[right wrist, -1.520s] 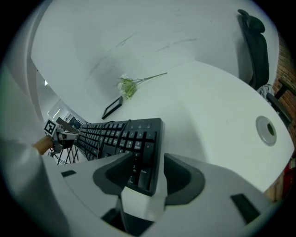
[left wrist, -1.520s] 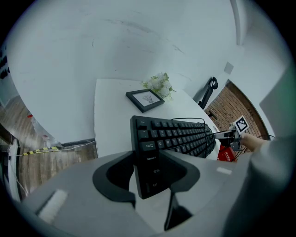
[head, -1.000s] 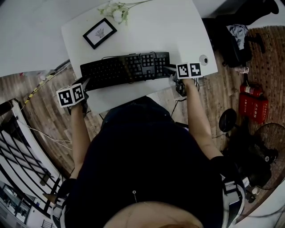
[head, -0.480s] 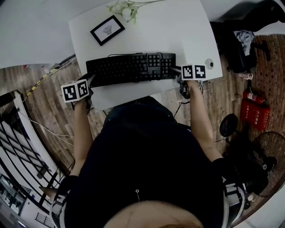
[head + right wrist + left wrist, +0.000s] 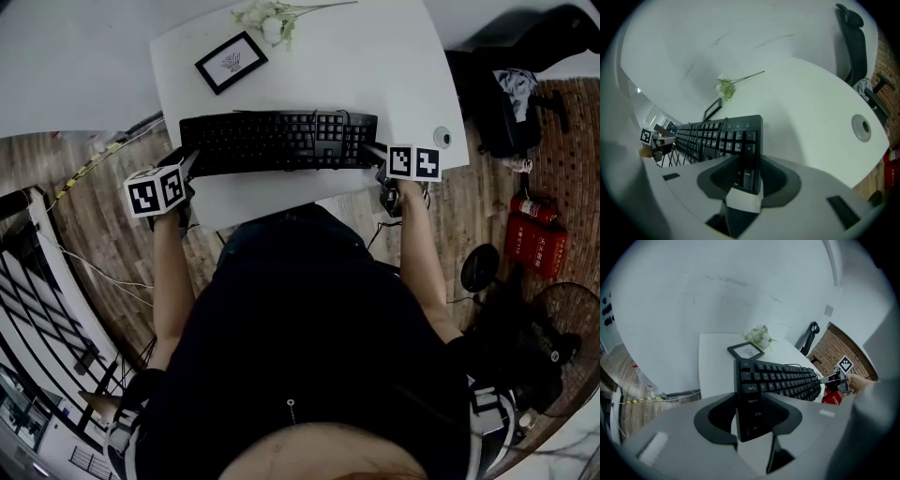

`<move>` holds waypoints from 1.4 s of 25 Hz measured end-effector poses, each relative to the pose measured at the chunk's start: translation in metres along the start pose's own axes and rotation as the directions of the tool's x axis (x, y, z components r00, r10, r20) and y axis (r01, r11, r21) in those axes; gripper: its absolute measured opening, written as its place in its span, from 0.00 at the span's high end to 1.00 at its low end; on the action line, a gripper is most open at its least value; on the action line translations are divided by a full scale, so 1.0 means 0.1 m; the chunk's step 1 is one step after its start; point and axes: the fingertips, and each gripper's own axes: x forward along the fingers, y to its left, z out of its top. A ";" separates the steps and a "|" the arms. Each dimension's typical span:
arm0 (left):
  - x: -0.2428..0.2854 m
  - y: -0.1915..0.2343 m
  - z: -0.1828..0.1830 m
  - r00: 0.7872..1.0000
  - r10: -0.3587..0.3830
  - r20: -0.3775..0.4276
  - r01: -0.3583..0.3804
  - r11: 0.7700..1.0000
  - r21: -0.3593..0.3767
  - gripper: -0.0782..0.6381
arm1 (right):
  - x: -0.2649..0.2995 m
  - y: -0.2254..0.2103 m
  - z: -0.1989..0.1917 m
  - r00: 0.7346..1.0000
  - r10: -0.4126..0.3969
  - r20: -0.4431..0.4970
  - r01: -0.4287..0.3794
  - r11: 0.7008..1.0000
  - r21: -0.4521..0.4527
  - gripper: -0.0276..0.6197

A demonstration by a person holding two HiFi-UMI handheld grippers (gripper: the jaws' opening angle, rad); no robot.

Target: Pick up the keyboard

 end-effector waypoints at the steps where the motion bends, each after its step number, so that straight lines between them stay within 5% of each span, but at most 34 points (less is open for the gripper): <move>1: -0.03 -0.02 0.03 1.000 -0.003 0.014 0.003 1.000 0.007 0.65 | -0.05 0.02 0.03 1.000 -0.004 0.015 0.004 1.000 -0.006 0.73; 9: -0.30 -0.25 0.42 0.986 -0.022 0.165 0.013 0.998 0.058 0.65 | -0.50 0.09 0.38 0.987 -0.031 0.155 0.040 0.998 -0.057 0.73; 15: -0.61 -0.40 0.80 0.944 -0.038 0.327 -0.001 0.993 0.117 0.65 | -0.89 0.23 0.73 0.956 -0.032 0.292 0.066 0.992 -0.108 0.73; 23: -1.03 -0.55 1.19 0.852 -0.057 0.521 -0.038 0.985 0.171 0.65 | -1.44 0.53 1.20 0.878 0.003 0.479 0.122 0.966 -0.230 0.74; 35: -1.61 -0.79 1.72 0.693 -0.069 0.717 -0.141 0.963 0.229 0.65 | -2.10 0.85 1.73 0.720 0.089 0.688 0.200 0.923 -0.328 0.74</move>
